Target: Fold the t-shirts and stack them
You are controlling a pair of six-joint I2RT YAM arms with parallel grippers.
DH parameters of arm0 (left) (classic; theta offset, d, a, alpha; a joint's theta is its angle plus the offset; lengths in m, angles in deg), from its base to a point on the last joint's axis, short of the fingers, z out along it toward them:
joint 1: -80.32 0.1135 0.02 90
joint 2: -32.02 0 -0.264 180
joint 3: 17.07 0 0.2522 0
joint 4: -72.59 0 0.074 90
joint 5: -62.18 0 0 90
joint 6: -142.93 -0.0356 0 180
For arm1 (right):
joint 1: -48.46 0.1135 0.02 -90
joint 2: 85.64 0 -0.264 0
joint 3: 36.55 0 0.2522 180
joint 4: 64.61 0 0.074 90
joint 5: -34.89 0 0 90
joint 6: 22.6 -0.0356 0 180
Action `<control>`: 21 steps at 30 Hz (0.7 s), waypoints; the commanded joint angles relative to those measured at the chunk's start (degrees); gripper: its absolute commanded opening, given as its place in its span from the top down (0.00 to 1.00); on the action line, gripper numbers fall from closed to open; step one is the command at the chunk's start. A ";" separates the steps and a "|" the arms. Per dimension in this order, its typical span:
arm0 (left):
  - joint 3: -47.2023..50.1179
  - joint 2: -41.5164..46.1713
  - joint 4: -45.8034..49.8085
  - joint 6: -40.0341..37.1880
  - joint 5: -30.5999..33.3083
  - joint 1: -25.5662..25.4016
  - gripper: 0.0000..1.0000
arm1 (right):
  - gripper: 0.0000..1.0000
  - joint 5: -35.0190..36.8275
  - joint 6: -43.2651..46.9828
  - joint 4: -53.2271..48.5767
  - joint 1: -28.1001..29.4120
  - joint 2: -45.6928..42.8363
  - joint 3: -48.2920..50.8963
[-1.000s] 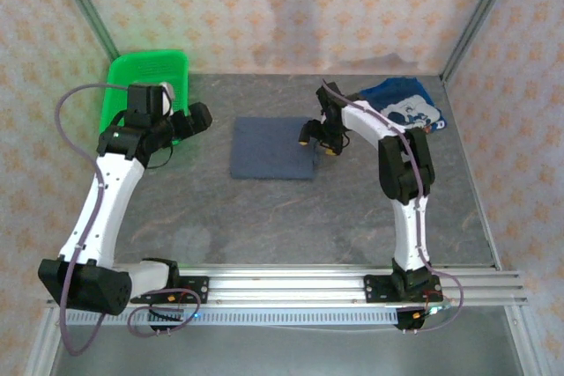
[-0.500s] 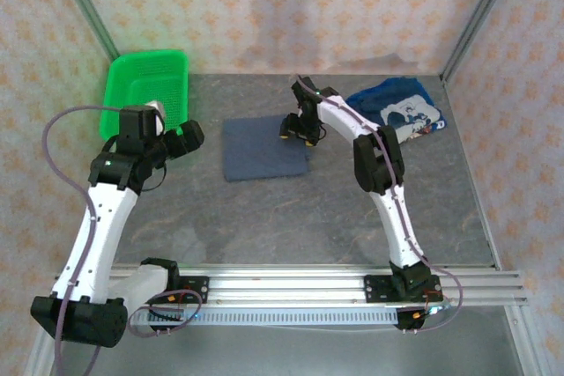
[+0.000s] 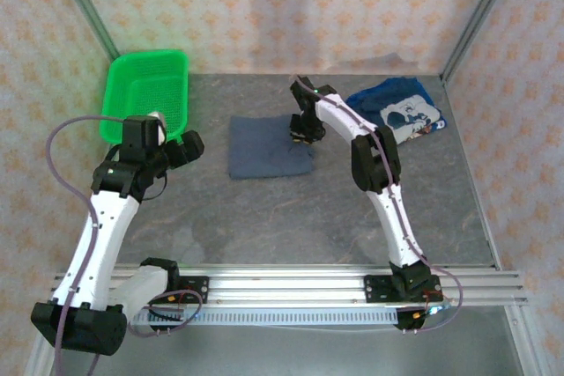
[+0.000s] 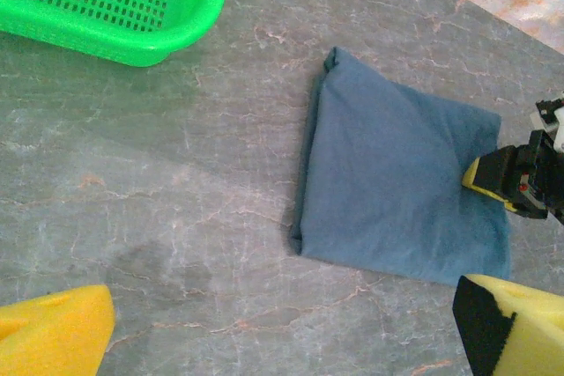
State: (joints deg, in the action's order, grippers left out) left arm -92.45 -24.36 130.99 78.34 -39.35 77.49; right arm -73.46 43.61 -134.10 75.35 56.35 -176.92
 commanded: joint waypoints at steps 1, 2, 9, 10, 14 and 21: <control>0.52 0.95 -1.59 0.34 0.06 0.55 0.00 | 0.96 5.18 1.69 -1.14 0.63 1.97 -5.29; 0.47 1.09 -1.53 0.20 0.30 0.59 0.00 | 1.00 6.81 2.74 -2.39 0.66 1.45 -6.82; 1.19 2.06 -2.29 -0.01 0.10 0.55 0.00 | 1.00 22.35 17.69 -8.21 -0.21 -8.64 -8.19; 1.73 2.06 -2.85 0.14 0.02 0.62 0.00 | 1.00 25.32 19.77 -8.83 -0.41 -10.11 -7.84; 4.90 2.34 -6.50 1.85 -0.96 0.55 0.00 | 1.00 33.80 26.48 -7.66 -1.41 -14.48 -5.25; 7.28 1.62 -8.84 2.83 -1.74 0.46 0.00 | 1.00 41.10 36.17 -2.64 -2.52 -18.01 -2.65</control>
State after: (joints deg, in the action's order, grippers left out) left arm -85.61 -22.76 125.04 80.35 -40.82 77.49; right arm -39.23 73.18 -138.71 72.97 39.72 -181.14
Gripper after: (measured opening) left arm 0.998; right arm 0.059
